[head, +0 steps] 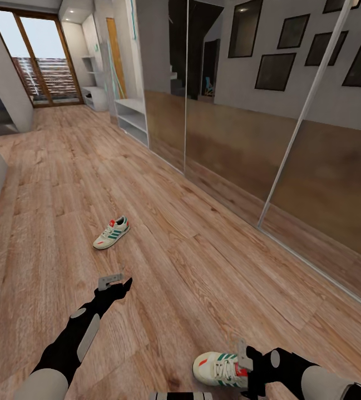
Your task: Pick up the two gym shoes and the two sandals from the corridor floor and place them onto the hallstand (shoe rack) in the corridor, making sure they are on the rack and not on the floor. Arrange them so the two gym shoes are next to each other and the two sandals are next to each other.
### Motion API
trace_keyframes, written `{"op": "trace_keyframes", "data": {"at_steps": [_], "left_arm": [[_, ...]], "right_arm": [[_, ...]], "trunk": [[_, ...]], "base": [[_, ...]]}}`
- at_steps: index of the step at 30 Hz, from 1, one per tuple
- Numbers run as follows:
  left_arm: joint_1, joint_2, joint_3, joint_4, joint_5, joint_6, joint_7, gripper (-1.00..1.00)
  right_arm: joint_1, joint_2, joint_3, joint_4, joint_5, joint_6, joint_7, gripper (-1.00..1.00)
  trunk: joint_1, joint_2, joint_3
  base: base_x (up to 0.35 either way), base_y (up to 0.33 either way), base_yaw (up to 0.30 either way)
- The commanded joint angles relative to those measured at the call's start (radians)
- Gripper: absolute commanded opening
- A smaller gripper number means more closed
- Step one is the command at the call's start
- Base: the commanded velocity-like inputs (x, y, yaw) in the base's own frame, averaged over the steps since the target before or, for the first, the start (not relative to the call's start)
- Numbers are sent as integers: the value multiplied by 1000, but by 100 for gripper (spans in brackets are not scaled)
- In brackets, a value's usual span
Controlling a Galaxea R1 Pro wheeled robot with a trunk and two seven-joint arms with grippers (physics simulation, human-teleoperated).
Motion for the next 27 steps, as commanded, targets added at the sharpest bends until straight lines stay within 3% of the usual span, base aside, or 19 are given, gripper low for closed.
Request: {"op": "trace_keyframes", "data": {"at_steps": [1, 27], "left_arm": [[0, 0, 0, 0, 0, 0, 0, 100], [0, -1, 0, 0, 0, -2, 0, 100]], "right_arm": [[0, -7, 0, 0, -1, 0, 0, 100], [0, -30, -2, -1, -1, 0, 0, 100]], "trunk": [[0, 0, 0], [1, -1, -12]], "base": [[0, 0, 0], [0, 0, 0]]}}
